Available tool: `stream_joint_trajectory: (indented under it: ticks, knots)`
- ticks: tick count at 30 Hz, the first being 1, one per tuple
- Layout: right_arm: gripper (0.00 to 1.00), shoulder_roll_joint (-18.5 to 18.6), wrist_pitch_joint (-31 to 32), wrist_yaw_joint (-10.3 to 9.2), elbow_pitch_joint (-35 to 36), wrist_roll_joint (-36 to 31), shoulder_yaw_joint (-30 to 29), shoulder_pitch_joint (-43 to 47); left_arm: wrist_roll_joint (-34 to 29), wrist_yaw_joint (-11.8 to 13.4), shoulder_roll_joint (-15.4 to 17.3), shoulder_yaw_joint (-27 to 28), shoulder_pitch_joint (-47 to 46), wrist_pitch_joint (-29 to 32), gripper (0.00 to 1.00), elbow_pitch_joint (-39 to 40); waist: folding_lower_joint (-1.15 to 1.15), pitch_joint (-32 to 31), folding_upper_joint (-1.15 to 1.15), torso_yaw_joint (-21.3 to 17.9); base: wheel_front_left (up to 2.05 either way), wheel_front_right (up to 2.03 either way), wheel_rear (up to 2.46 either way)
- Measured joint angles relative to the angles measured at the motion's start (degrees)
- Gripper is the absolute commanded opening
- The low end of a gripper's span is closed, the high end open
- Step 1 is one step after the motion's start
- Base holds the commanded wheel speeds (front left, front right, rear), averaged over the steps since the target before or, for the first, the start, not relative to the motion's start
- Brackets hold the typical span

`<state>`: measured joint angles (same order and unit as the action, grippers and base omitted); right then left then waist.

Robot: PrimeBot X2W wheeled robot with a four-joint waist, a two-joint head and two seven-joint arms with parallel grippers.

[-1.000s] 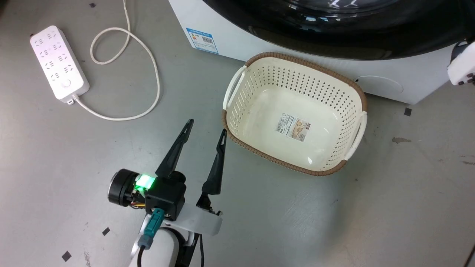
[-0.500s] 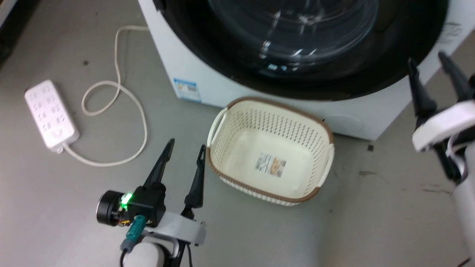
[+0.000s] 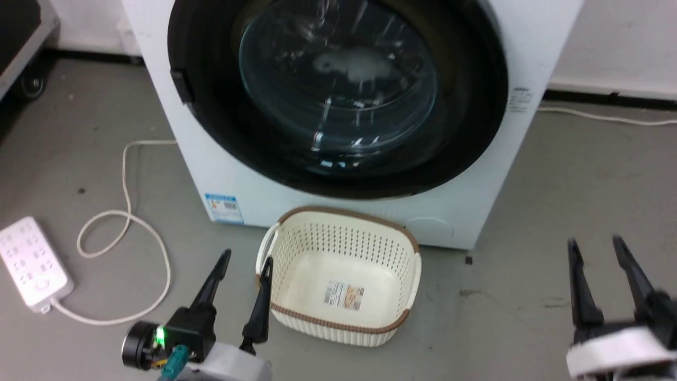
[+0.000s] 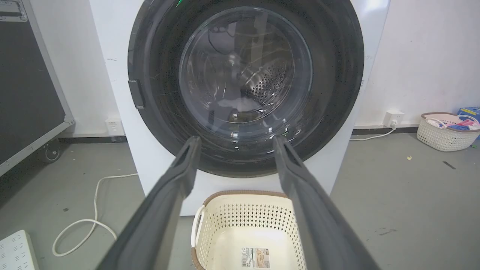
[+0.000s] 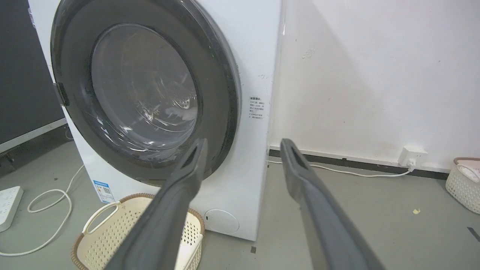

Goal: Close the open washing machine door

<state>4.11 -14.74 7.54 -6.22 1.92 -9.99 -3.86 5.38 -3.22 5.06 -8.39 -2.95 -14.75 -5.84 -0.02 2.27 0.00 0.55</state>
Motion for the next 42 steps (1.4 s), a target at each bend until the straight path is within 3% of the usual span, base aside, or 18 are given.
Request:
stream_joint_trajectory:
  ticks: [4,13,14,42]
  knots:
    - [1.00,-0.9,0.0,-0.01,3.8,-2.1,-0.2,5.3,-0.2,-0.1,0.0,0.0,2.0,0.0,1.00,-1.9,0.01,-1.6,0.00,-0.9,0.00,0.00,0.00]
    - [1.00,-1.0,0.0,-0.01,4.2,-0.8,1.5,8.2,-0.7,0.0,-0.4,0.1,2.5,0.0,1.00,-3.6,0.02,-2.5,0.00,-0.5,0.00,0.00,0.00]
    - [0.00,-1.0,0.0,-0.01,4.1,-0.9,1.5,8.2,-0.7,0.1,-0.4,0.1,2.5,0.1,0.00,-3.7,0.02,-2.5,0.00,-0.4,0.00,0.00,0.00]
    - [0.00,-1.0,2.7,-0.01,4.2,-0.9,2.9,8.0,-1.3,0.3,-0.7,1.5,2.5,2.6,0.00,-2.2,0.02,-2.5,0.00,-0.5,0.00,0.00,0.00]
